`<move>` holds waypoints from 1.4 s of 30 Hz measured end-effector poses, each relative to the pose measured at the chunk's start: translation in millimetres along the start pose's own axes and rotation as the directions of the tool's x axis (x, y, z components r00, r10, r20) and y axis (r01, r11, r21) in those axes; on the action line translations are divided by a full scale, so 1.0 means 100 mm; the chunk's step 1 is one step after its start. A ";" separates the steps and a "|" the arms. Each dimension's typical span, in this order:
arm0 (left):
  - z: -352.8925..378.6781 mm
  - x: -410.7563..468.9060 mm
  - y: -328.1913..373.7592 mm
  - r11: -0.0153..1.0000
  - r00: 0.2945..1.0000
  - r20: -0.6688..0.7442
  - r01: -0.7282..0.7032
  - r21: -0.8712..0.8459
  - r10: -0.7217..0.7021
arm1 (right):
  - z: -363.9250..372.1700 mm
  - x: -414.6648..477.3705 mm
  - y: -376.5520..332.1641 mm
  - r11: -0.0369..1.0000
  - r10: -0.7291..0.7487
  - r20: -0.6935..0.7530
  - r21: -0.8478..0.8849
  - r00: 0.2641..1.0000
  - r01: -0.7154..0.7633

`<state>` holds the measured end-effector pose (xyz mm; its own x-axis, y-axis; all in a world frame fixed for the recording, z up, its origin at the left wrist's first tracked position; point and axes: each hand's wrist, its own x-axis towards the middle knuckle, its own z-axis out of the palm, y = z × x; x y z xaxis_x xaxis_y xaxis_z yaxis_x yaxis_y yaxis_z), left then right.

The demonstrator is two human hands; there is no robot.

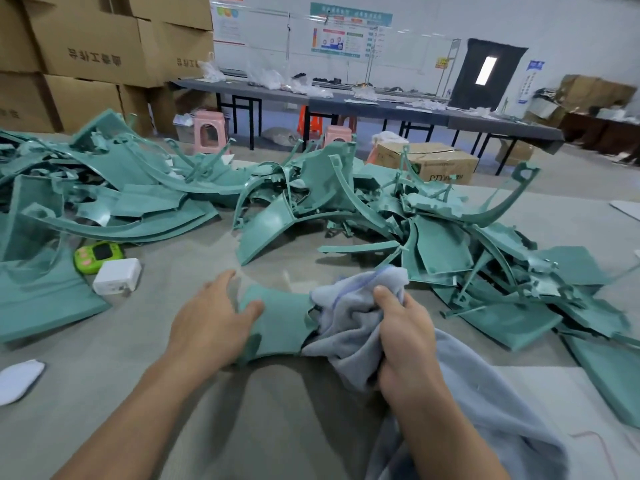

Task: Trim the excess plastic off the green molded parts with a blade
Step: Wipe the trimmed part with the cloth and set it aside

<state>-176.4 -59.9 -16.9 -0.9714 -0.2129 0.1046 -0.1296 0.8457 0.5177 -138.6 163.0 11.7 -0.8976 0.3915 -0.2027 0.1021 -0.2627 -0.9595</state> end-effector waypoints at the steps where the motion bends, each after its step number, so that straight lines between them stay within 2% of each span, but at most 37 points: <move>1: 0.01 0.02 -0.04 0.999 0.996 0.080 0.024 0.022 -0.025 | 0.00 -0.02 0.00 0.998 -0.057 -0.029 -0.008 0.998 0.057; 3: 0.06 0.02 -0.05 0.998 0.988 0.154 0.001 -0.060 0.009 | 0.02 -0.06 0.04 0.942 -0.279 -0.037 -0.204 0.959 0.266; 4: 0.10 0.03 -0.03 0.986 0.984 0.176 -0.006 -0.168 0.036 | 0.05 -0.10 0.08 0.864 -0.389 0.036 -0.332 0.921 0.378; 5: 0.13 0.04 0.02 0.951 0.977 0.207 0.011 -0.310 0.056 | 0.11 -0.13 0.14 0.767 -0.443 0.175 -0.433 0.879 0.473; 6: 0.15 0.05 0.07 0.882 0.966 0.246 0.052 -0.468 0.074 | 0.17 -0.16 0.21 0.642 -0.430 0.347 -0.532 0.833 0.553; 8: 0.15 0.07 0.11 0.665 0.956 0.284 0.160 -0.729 0.080 | 0.26 -0.18 0.37 0.285 -0.332 0.611 -0.661 0.718 0.694; 9: 0.11 0.08 0.08 0.542 0.945 0.321 0.240 -0.806 0.058 | 0.28 -0.17 0.41 0.166 -0.307 0.671 -0.660 0.675 0.733; 10: 0.04 0.09 0.04 0.418 0.914 0.403 0.348 -0.840 0.051 | 0.30 -0.16 0.41 0.135 -0.304 0.690 -0.651 0.656 0.747; 11: -0.03 0.09 0.01 0.317 0.853 0.515 0.466 -0.826 0.086 | 0.32 -0.16 0.39 0.139 -0.307 0.694 -0.644 0.651 0.752; 13: -0.14 0.03 0.02 0.264 0.712 0.674 0.623 -0.736 0.199 | 0.35 -0.16 0.37 0.156 -0.280 0.712 -0.628 0.644 0.762; 15: -0.10 -0.04 0.07 0.206 0.674 0.694 0.663 -0.720 0.253 | 0.40 -0.17 0.37 0.126 -0.236 0.756 -0.600 0.611 0.790; 17: -0.08 -0.08 0.14 0.143 0.692 0.703 0.688 -0.711 0.168 | 0.44 -0.22 0.38 0.125 -0.207 0.801 -0.548 0.562 0.827; 20: -0.13 -0.01 0.14 0.075 0.759 0.650 0.648 -0.758 0.009 | 0.41 -0.31 0.39 0.172 -0.207 0.865 -0.428 0.458 0.887; 23: -0.20 0.03 0.12 -0.026 0.794 0.607 0.606 -0.795 -0.042 | 0.34 -0.35 0.36 0.261 -0.147 0.883 -0.399 0.445 0.879; 24: -0.20 0.03 0.13 -0.036 0.805 0.592 0.591 -0.806 -0.037 | 0.33 -0.32 0.35 0.224 -0.140 0.879 -0.420 0.456 0.879; 26: -0.16 0.01 0.14 -0.005 0.798 0.603 0.603 -0.798 -0.009 | 0.34 -0.24 0.34 0.063 -0.190 0.849 -0.491 0.494 0.869; 28: -0.14 -0.03 0.17 0.024 0.785 0.620 0.620 -0.785 0.016 | 0.37 -0.20 0.34 -0.055 -0.234 0.795 -0.585 0.559 0.809; 29: -0.13 -0.05 0.18 0.028 0.797 0.604 0.603 -0.797 0.018 | 0.39 -0.19 0.34 -0.069 -0.245 0.758 -0.635 0.604 0.769; 31: -0.10 -0.06 0.22 0.043 0.837 0.546 0.544 -0.838 0.034 | 0.42 -0.19 0.35 -0.031 -0.267 0.659 -0.735 0.703 0.677; 33: -0.09 -0.10 0.26 0.052 0.857 0.513 0.511 -0.858 0.038 | 0.45 -0.21 0.33 0.009 -0.291 0.606 -0.772 0.740 0.636; 35: -0.08 -0.12 0.28 0.013 0.844 0.536 0.536 -0.844 0.024 | 0.48 -0.25 0.32 0.046 -0.260 0.672 -0.708 0.693 0.705; 38: -0.13 -0.07 0.24 -0.103 0.822 0.568 0.561 -0.822 -0.054 | 0.55 -0.38 0.33 0.180 -0.160 0.826 -0.514 0.540 0.839; 40: -0.14 -0.02 0.18 -0.092 0.826 0.550 0.543 -0.835 -0.124 | 0.55 -0.41 0.34 0.196 -0.136 0.870 -0.445 0.473 0.874; 42: -0.12 -0.01 0.19 -0.036 0.872 0.464 0.465 -0.885 -0.153 | 0.50 -0.42 0.31 0.191 -0.161 0.860 -0.455 0.485 0.870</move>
<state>-175.9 -49.6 3.0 -0.9198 -0.0880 -0.3825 -0.2710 -0.5625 0.7811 -118.8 94.7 0.4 -0.8202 -0.5263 0.2243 -0.5663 0.6914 -0.4486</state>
